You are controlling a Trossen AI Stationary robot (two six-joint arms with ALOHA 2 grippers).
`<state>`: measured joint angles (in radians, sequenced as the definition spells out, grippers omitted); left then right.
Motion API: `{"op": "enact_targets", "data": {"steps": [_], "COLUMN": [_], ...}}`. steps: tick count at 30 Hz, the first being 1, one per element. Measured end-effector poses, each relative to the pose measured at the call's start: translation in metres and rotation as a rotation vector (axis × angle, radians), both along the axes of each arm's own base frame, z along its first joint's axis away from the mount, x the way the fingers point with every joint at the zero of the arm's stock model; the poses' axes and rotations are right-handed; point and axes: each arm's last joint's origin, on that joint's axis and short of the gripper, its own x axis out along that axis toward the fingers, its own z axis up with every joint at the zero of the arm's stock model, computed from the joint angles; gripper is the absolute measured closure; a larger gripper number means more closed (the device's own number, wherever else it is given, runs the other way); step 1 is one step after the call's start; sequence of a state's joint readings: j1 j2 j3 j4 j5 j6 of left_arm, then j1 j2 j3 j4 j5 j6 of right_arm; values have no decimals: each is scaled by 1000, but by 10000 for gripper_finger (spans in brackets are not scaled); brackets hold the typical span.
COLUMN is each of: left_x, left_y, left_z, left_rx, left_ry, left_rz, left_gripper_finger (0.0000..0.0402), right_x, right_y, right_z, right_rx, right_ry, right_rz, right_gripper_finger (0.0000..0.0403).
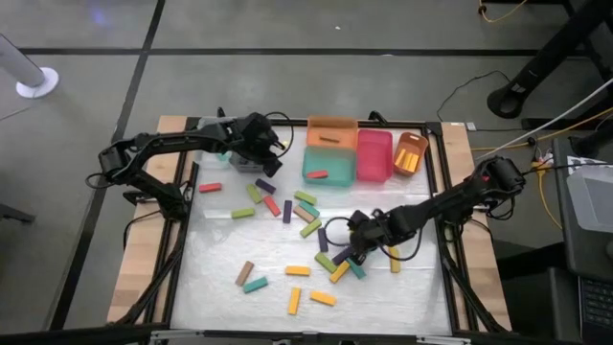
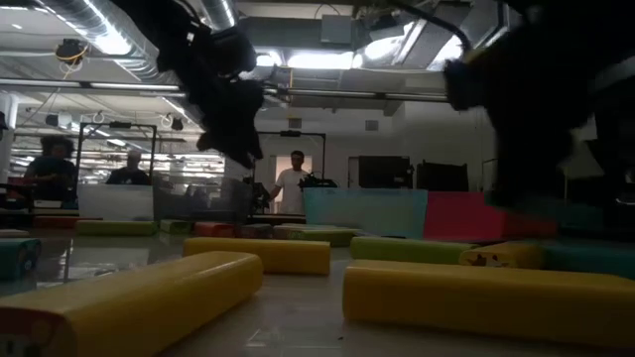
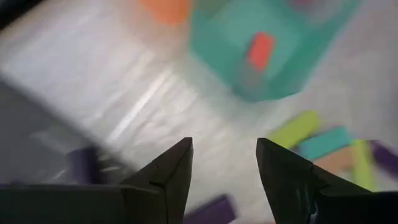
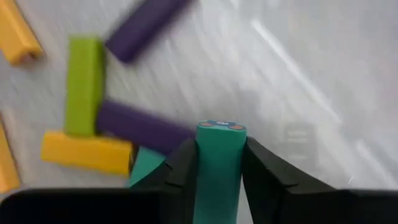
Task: Sort blocks
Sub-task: Put the light blue block into the transparent bin
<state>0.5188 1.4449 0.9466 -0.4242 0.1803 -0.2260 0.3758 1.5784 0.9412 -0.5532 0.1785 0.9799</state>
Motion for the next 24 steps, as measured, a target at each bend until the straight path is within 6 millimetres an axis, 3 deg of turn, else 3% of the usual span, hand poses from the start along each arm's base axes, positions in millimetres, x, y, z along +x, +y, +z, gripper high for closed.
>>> {"op": "enact_targets", "data": {"steps": [6, 16, 24], "left_x": [13, 31, 42], "left_y": [-15, -63, -109], "left_z": [5, 5, 7], "left_rx": [-59, -43, 335], "left_ry": [-101, -95, -10], "left_rz": [-89, -291, -177], "left_gripper_finger": [235, 235, 235], "right_x": [25, 54, 62], "right_y": [-20, -43, -50], "right_z": [30, 88, 110], "right_rx": [-176, -578, -721], "right_ry": [-110, -230, -293], "right_rz": [107, 228, 150], "right_gripper_finger": [302, 299, 299]}}
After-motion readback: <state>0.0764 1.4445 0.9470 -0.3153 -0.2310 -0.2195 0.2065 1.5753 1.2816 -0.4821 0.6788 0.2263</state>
